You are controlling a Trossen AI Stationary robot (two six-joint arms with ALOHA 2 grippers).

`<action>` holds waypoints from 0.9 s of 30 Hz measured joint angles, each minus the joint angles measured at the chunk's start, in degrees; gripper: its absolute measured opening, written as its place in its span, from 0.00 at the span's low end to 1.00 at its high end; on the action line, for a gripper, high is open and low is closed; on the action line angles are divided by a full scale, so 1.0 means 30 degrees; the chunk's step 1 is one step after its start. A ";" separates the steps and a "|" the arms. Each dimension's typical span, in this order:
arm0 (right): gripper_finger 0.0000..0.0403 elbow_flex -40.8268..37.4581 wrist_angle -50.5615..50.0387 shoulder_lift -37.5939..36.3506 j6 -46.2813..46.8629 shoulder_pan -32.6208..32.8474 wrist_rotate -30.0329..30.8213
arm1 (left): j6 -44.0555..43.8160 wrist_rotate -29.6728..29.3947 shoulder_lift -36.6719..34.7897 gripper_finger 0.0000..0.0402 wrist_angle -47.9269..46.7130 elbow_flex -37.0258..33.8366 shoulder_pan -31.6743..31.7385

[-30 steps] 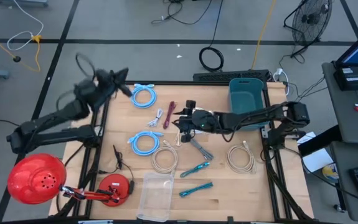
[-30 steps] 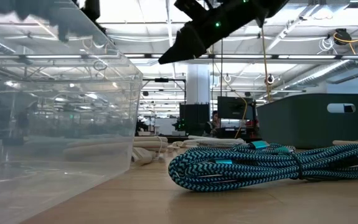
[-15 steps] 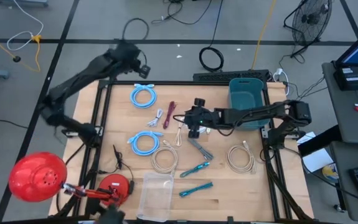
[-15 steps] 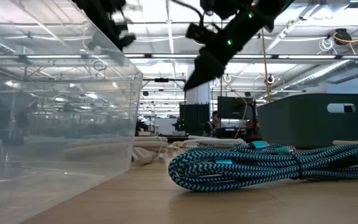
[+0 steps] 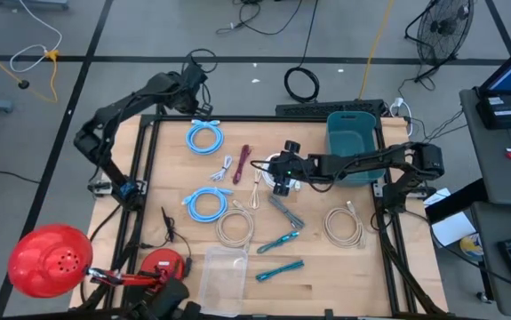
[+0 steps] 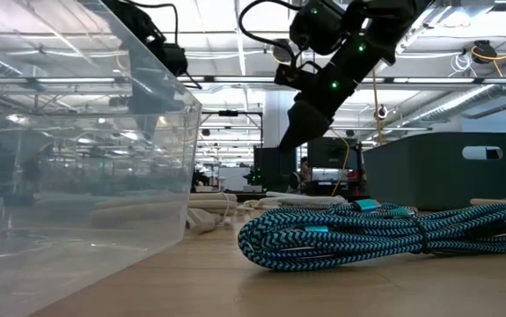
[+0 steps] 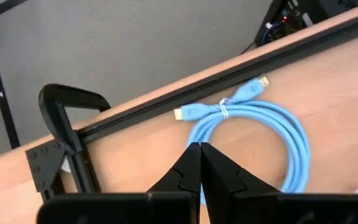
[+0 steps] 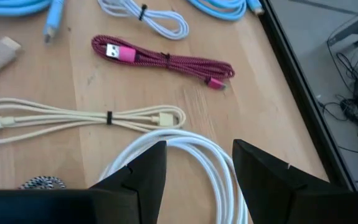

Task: Pick & Place USB Port
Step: Put the top blue usb cable into the blue bin

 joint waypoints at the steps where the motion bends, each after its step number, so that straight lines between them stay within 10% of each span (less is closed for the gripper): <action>1: 0.44 0.0000 0.0021 0.0000 -0.0001 0.0010 -0.0006 | -0.0147 -0.0009 -0.0052 0.03 -0.0013 -0.0006 -0.0223; 14: 0.44 0.0000 0.0050 0.0000 -0.0002 0.0003 -0.0006 | -0.1244 -0.0274 -0.0092 0.03 0.0824 -0.3092 -0.3562; 27: 0.44 0.0000 0.0129 0.0000 -0.0017 0.0003 -0.0006 | -0.2734 0.0598 -0.0077 0.02 0.4916 -0.7500 -0.2381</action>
